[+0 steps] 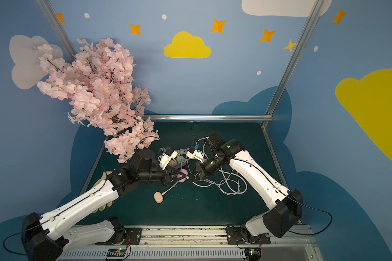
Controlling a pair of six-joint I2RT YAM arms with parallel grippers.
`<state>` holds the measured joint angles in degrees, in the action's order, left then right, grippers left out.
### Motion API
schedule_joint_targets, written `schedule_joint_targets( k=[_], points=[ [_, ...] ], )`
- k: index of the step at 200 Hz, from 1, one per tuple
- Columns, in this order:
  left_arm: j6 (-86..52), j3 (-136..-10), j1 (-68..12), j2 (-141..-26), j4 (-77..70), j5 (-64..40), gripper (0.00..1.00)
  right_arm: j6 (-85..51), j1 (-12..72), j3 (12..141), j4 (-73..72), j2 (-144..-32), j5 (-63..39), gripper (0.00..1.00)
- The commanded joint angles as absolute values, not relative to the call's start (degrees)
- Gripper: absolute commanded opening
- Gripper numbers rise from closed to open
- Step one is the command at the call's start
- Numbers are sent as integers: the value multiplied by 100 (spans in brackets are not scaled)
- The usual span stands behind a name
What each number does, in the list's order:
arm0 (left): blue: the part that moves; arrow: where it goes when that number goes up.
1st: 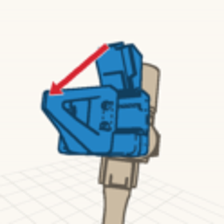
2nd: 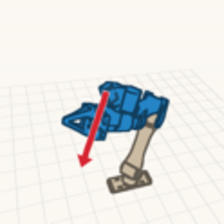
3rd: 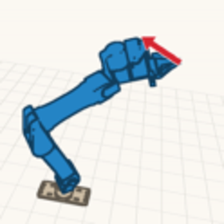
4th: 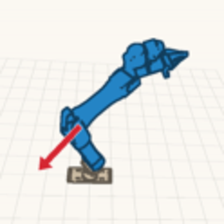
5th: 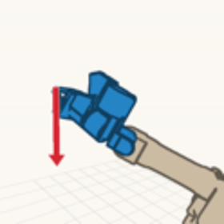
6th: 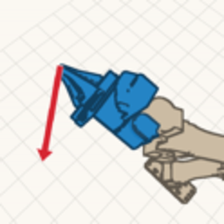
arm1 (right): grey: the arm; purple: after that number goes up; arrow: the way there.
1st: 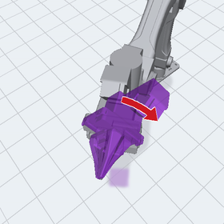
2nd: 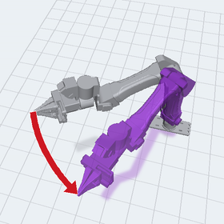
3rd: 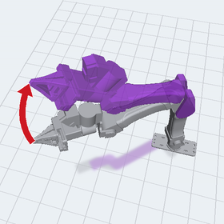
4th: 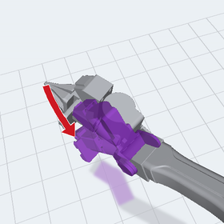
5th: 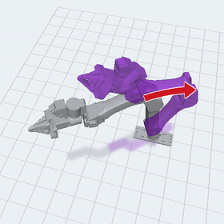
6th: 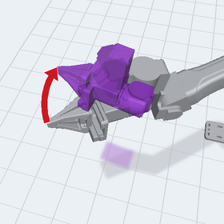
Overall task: Charge the bluetooth headset
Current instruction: Insert the charging cable into the bluetooth headset.
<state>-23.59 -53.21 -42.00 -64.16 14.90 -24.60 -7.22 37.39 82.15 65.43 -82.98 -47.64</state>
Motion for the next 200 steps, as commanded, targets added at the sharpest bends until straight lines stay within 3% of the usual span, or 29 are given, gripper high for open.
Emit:
schedule_joint_targets(
  k=[1, 96, 200],
  points=[
    [-2353, -5458, -4258, -6319, 1352, -2837, 3, -686, 3794, 8093, 6377, -8365, -4669, 0],
    [-2395, -5537, -4265, -6412, 1337, -2885, 3, -721, 3773, 7974, 6346, -8183, -4594, 0],
    [-2135, -5830, -4534, -6699, 1586, -2855, 3, -995, 3788, 8706, 6293, -8892, -4548, 0]
  ],
)
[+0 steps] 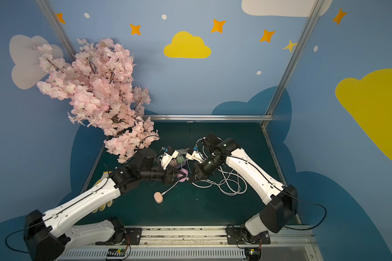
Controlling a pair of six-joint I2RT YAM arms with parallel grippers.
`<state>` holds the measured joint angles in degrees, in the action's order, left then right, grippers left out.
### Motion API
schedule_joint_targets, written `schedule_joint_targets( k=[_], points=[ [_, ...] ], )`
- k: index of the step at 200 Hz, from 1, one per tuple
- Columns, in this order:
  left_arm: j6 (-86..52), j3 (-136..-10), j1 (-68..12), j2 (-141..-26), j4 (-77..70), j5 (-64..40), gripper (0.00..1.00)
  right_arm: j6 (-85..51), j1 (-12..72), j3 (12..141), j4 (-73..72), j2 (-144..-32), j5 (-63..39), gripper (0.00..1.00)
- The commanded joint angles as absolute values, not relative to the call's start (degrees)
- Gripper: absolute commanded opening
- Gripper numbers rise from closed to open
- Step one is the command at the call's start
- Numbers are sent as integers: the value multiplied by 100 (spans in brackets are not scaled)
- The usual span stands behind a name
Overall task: Charge the bluetooth headset
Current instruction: Insert the charging cable into the bluetooth headset.
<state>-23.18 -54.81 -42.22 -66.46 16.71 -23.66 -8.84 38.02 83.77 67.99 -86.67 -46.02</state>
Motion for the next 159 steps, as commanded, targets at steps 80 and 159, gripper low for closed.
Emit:
schedule_joint_targets(
  k=[80, 159],
  points=[
    [-2268, -5862, -4754, -6673, 1371, -2747, 3, -1451, 3870, 8593, 5295, -8888, -4478, 0],
    [-2402, -6311, -4880, -6859, 1400, -3436, 3, -331, 3894, 8520, 4836, -9176, -4958, 0]
  ],
)
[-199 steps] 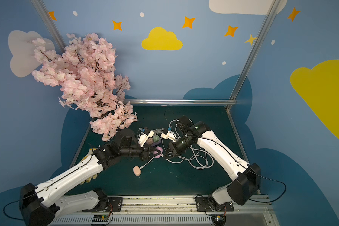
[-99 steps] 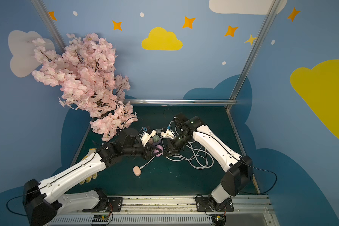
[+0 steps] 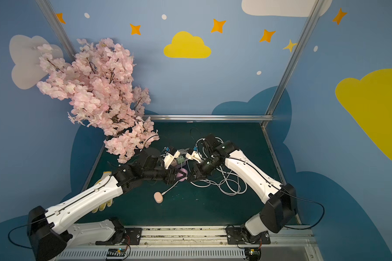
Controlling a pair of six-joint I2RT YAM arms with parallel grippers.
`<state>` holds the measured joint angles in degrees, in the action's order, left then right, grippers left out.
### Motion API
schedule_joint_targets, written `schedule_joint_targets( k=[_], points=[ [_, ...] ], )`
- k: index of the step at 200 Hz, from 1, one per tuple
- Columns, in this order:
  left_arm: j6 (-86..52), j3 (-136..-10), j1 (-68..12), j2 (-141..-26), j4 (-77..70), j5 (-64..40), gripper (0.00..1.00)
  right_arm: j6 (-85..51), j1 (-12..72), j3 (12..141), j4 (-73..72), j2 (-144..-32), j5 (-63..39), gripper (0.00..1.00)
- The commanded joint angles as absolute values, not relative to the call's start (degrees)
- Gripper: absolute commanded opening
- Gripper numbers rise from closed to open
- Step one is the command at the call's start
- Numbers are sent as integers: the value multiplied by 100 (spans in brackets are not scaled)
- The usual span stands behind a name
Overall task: Charge the bluetooth headset
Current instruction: Insert the charging cable into the bluetooth headset.
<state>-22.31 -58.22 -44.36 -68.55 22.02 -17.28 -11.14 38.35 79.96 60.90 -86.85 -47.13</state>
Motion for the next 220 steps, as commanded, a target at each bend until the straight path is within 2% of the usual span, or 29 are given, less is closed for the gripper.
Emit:
schedule_joint_targets(
  k=[1, 33, 65, 94, 131, 197, 220],
  points=[
    [-2401, -6319, -4883, -6871, 1412, -3441, 3, -306, 3889, 8549, 4866, -9198, -4957, 0],
    [-2471, -6398, -5001, -6886, 1412, -3630, 3, 62, 3885, 8863, 5090, -9549, -5108, 0],
    [-2532, -6516, -5009, -6863, 1387, -3957, 3, 41, 3902, 8663, 4621, -9628, -5484, 0],
    [-2581, -6492, -5009, -6790, 1341, -3986, 3, -455, 4034, 8552, 4072, -9623, -5143, 0],
    [-2674, -6433, -5007, -6676, 1130, -4058, 3, -1305, 4282, 7981, 2593, -9478, -4733, 0],
    [-2775, -6332, -5002, -6418, 1065, -4139, 3, -1204, 3968, 8253, 2561, -9682, -4649, 0],
    [-2559, -6222, -4968, -6442, 1293, -3858, 3, -1277, 3963, 8204, 2522, -9561, -4718, 20]
  ],
)
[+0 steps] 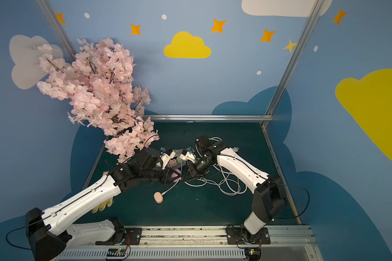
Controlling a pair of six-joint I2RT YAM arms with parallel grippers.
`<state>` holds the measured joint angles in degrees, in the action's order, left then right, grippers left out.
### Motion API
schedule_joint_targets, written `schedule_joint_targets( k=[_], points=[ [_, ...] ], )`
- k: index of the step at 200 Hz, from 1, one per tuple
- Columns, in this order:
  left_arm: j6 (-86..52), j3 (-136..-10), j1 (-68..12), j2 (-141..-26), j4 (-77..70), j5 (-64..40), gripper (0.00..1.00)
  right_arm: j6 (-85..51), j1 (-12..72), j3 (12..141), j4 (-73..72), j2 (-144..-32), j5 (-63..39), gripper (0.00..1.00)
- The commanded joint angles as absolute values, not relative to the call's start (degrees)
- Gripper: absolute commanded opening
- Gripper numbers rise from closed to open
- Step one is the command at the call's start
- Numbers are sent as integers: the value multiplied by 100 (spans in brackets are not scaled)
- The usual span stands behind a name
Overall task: Charge the bluetooth headset
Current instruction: Insert the charging cable into the bluetooth headset.
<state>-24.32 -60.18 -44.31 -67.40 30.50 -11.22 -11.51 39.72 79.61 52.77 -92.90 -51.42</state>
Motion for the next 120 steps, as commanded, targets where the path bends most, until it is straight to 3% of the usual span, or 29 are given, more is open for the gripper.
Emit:
schedule_joint_targets(
  k=[1, 76, 120],
  points=[
    [-2545, -6218, -4962, -6447, 1306, -3836, 3, -1280, 3964, 8202, 2527, -9562, -4719, 21],
    [-2024, -6125, -4861, -7716, 2790, -466, 3, -1309, 3811, 7401, 3060, -8312, -3670, 45],
    [-2490, -6196, -4937, -8748, 2984, -9, 3, -1319, 3415, 6565, 3444, -6540, -1885, 51]
  ],
)
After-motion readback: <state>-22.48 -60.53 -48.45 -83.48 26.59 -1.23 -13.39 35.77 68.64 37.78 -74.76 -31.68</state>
